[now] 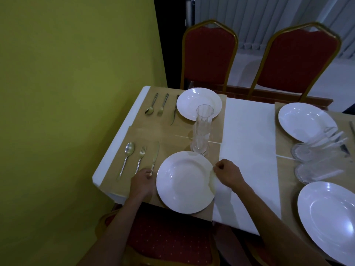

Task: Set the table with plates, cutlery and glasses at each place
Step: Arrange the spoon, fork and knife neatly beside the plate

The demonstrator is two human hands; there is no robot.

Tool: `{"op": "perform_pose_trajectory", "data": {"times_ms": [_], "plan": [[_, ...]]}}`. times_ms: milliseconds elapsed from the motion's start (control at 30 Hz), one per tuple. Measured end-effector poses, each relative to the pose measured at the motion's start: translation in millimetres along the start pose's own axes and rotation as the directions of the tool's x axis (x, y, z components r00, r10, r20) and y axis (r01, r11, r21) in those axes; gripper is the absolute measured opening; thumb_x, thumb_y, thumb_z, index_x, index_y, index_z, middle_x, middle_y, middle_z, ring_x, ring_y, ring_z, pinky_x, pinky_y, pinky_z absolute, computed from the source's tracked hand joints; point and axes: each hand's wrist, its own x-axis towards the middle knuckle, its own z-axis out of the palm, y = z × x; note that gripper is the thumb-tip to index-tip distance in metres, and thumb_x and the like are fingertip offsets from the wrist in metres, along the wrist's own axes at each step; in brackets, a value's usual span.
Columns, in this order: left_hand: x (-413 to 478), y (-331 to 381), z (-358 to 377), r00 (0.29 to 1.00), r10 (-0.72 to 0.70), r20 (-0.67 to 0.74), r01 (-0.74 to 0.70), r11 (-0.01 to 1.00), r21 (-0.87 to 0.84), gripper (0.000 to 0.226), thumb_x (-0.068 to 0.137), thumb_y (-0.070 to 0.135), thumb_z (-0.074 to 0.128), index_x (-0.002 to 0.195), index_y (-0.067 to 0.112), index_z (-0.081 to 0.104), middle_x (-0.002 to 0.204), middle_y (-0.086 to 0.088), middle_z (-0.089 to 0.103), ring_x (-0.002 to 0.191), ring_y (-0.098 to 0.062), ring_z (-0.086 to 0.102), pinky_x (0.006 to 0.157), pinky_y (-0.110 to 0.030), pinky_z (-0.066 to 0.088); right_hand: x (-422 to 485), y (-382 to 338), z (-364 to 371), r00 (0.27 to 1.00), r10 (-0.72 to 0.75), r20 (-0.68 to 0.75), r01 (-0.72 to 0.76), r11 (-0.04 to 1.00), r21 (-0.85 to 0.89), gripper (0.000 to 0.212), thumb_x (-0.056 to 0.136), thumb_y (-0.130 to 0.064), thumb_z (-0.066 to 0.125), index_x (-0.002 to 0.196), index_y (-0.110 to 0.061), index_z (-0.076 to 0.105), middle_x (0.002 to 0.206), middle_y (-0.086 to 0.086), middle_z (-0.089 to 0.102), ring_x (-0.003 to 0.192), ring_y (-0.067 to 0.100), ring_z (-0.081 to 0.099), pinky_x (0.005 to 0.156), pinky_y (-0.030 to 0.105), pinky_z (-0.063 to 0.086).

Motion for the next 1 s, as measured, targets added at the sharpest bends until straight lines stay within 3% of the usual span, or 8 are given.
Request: {"op": "perform_pose_trajectory", "data": {"times_ms": [100,233,400,600,700,800,900,1000], "plan": [[9.2,-8.3,-14.8,1.000,0.014,-0.014,-0.013,1.000,0.026,0.027,0.087,0.016,0.065,0.113,0.013,0.071,0.112,-0.006,0.073,0.103,-0.022,0.066,0.085,-0.024,0.043,-8.2,-10.7,3.1,0.996,-0.064,-0.068,0.064,0.998,-0.011,0.012,0.095,-0.019,0.057,0.099,-0.012,0.065,0.096,0.002,0.067,0.083,0.016,0.058,0.070,0.026,0.041],[18.3,-15.9,-33.4,1.000,0.014,-0.013,-0.013,0.999,0.037,0.023,0.087,0.013,0.062,0.106,0.016,0.073,0.109,-0.001,0.071,0.101,-0.017,0.062,0.083,-0.022,0.038,-17.5,-37.1,20.4,0.986,-0.163,-0.018,0.163,0.987,-0.010,0.016,0.096,-0.024,0.056,0.100,-0.015,0.069,0.097,-0.002,0.068,0.089,0.016,0.062,0.077,0.026,0.045],[39.5,-28.2,-51.6,0.998,0.059,-0.010,-0.058,0.997,0.040,0.014,0.088,0.017,0.064,0.095,0.020,0.075,0.099,-0.002,0.074,0.097,-0.020,0.068,0.081,-0.024,0.045,-20.0,-79.2,47.3,0.974,-0.227,0.001,0.227,0.973,0.037,0.016,0.098,-0.023,0.056,0.100,-0.016,0.071,0.090,-0.008,0.064,0.085,0.011,0.060,0.081,0.022,0.042],[79.7,-38.6,-81.1,0.994,0.112,0.009,-0.112,0.988,0.107,0.016,0.090,0.017,0.062,0.099,0.019,0.075,0.101,0.002,0.072,0.099,-0.017,0.064,0.083,-0.022,0.040,-15.1,-121.9,78.5,0.976,-0.215,-0.020,0.216,0.976,0.040,0.016,0.097,-0.022,0.054,0.091,-0.019,0.069,0.081,-0.011,0.065,0.075,0.007,0.059,0.063,0.015,0.038],[111.0,-49.3,-96.8,0.991,0.133,0.033,-0.136,0.984,0.113,0.015,0.091,0.020,0.064,0.101,0.018,0.076,0.103,0.000,0.074,0.101,-0.021,0.068,0.086,-0.025,0.046,-12.7,-149.2,96.3,0.977,-0.213,-0.015,0.214,0.976,0.035,0.014,0.096,-0.021,0.056,0.092,-0.018,0.069,0.077,-0.012,0.063,0.067,0.000,0.055,0.058,0.008,0.034],[134.5,-56.3,-107.7,0.981,0.181,0.071,-0.186,0.980,0.075,0.011,0.090,0.018,0.065,0.093,0.018,0.075,0.096,-0.001,0.075,0.093,-0.019,0.068,0.080,-0.027,0.050,-8.0,-176.8,115.0,0.982,-0.187,-0.007,0.187,0.982,0.026,0.014,0.095,-0.018,0.057,0.091,-0.015,0.070,0.080,-0.004,0.069,0.068,0.005,0.060,0.060,0.013,0.041],[148.4,-57.6,-113.6,0.968,0.217,0.125,-0.225,0.973,0.048,0.008,0.088,0.017,0.068,0.083,0.023,0.069,0.088,0.003,0.070,0.084,-0.013,0.063,0.072,-0.022,0.042,2.3,-200.2,134.9,0.987,-0.158,0.000,0.158,0.987,0.019,0.016,0.094,-0.019,0.057,0.093,-0.013,0.072,0.084,0.002,0.073,0.073,0.015,0.067,0.072,0.027,0.055],[154.5,-61.4,-115.5,0.954,0.222,0.199,-0.237,0.970,0.054,0.008,0.085,0.019,0.072,0.083,0.024,0.067,0.083,0.010,0.065,0.082,-0.009,0.061,0.064,-0.016,0.038,7.9,-216.8,160.8,0.995,-0.092,0.049,0.095,0.994,-0.054,0.020,0.093,-0.024,0.058,0.093,-0.010,0.073,0.088,0.007,0.073,0.080,0.022,0.070,0.078,0.036,0.059]]}}
